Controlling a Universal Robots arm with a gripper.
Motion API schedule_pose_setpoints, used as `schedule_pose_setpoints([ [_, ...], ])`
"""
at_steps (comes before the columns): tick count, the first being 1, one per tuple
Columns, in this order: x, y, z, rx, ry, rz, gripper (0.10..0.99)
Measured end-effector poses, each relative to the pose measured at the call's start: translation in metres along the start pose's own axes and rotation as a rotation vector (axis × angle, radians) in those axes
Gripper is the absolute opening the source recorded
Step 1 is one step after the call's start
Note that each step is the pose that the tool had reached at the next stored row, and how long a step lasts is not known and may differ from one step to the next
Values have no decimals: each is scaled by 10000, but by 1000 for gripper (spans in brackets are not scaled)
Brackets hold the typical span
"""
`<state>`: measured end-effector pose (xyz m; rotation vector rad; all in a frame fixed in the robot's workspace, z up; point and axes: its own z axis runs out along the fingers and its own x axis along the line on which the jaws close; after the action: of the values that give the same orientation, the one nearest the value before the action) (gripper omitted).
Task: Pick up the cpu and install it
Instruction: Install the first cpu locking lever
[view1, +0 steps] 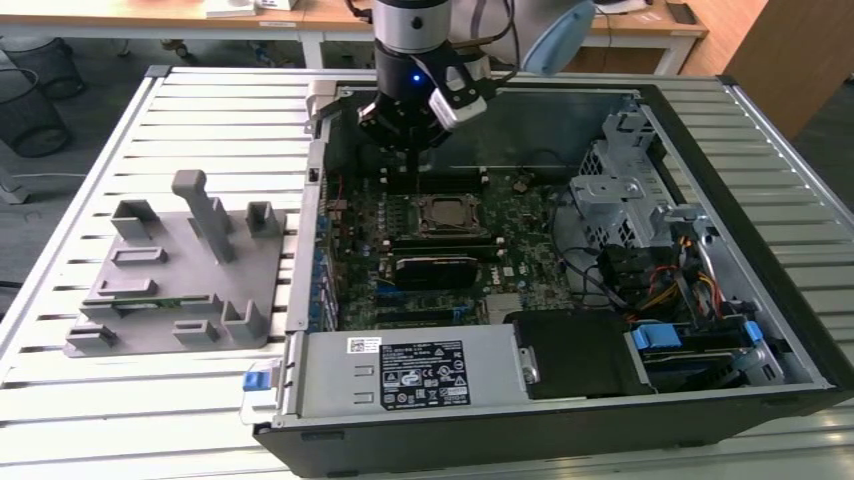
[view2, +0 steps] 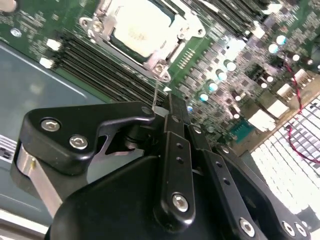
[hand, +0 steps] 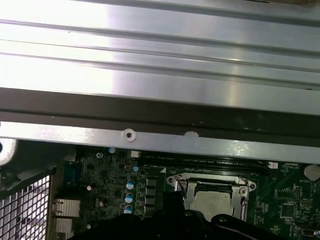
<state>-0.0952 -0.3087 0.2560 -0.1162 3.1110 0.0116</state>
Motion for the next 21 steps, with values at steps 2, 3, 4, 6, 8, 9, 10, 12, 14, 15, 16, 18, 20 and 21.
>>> schedule_pose_setpoints([
  [2, -69, -5, 2, 1, 6, -1, 106],
  [3, -106, -8, 3, 0, 12, -1, 106],
  [4, -139, -10, 3, 0, 21, 0, 106],
  [6, -186, -15, 5, -41, 36, 0, 106],
  [8, -192, -15, 9, -292, 18, 8, 106],
  [9, -193, -15, 10, -388, 11, 12, 106],
  [10, -194, -16, 12, -437, 7, 21, 106],
  [12, -202, -17, 20, -471, 1, 76, 106],
  [14, -215, -19, 25, -466, 1, 155, 106],
  [15, -222, -19, 30, -466, -1, 196, 106],
  [16, -230, -20, 37, -466, -2, 229, 106],
  [18, -243, -21, 49, -466, -3, 235, 106],
  [20, -249, -22, 58, -465, -2, 235, 106],
  [21, -250, -22, 63, -465, -2, 237, 106],
])
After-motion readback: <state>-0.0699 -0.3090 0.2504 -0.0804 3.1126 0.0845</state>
